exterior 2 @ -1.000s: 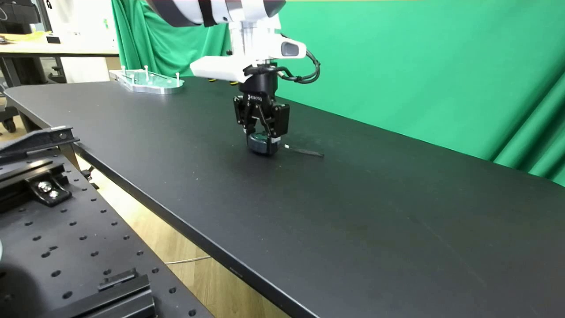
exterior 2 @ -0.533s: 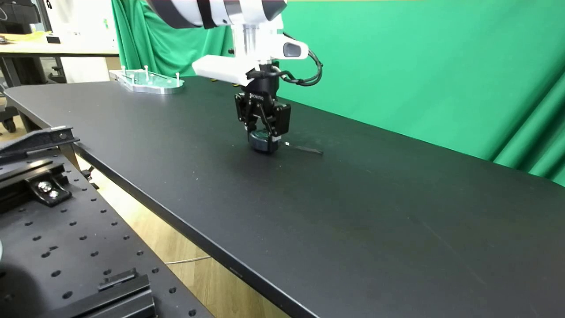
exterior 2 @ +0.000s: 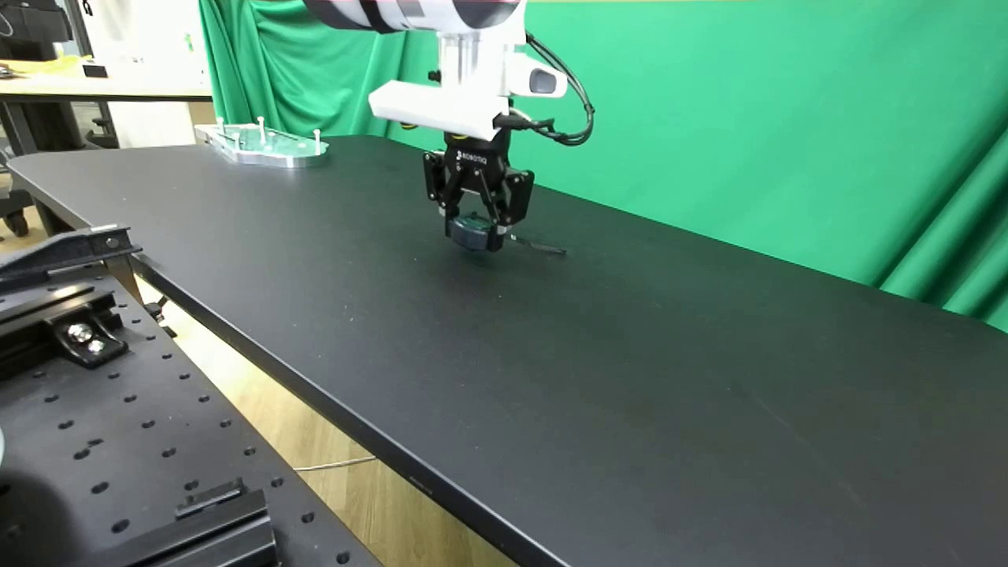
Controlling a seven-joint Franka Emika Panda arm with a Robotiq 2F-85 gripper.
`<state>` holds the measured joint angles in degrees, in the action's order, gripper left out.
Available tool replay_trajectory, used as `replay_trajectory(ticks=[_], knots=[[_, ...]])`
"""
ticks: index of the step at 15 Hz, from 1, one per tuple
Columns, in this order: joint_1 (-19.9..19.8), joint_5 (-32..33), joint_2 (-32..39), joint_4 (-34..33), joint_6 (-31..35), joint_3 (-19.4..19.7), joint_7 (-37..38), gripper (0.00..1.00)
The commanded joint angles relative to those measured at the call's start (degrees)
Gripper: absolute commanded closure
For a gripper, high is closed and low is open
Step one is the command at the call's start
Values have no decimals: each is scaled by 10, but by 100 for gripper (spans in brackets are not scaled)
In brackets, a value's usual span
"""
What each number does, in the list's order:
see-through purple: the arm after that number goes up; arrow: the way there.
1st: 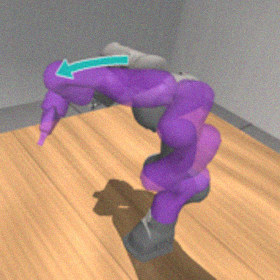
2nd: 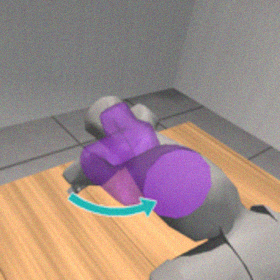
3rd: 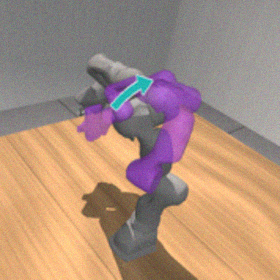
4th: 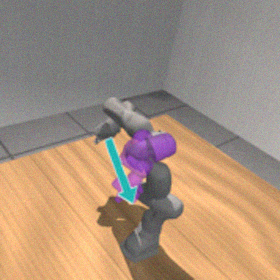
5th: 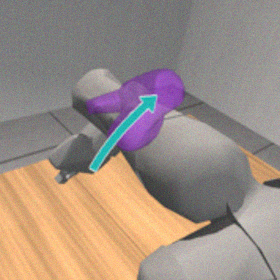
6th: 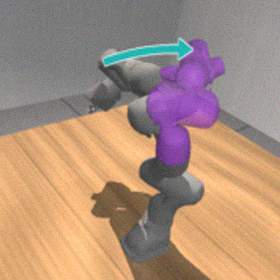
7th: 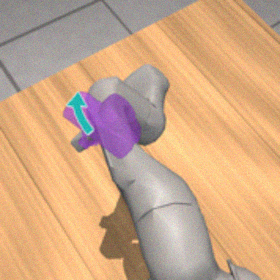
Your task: Move the tape backward
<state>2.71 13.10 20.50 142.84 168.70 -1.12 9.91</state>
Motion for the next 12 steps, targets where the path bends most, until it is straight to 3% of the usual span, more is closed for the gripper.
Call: replay_trajectory(ticks=[1, 5, 12], knots=[[57, 18, -7, -50, -64, 58, -1, 56], [99, 66, 12, -92, -93, 99, 23, 56], [110, 81, 63, -136, -97, 106, 17, 56]])
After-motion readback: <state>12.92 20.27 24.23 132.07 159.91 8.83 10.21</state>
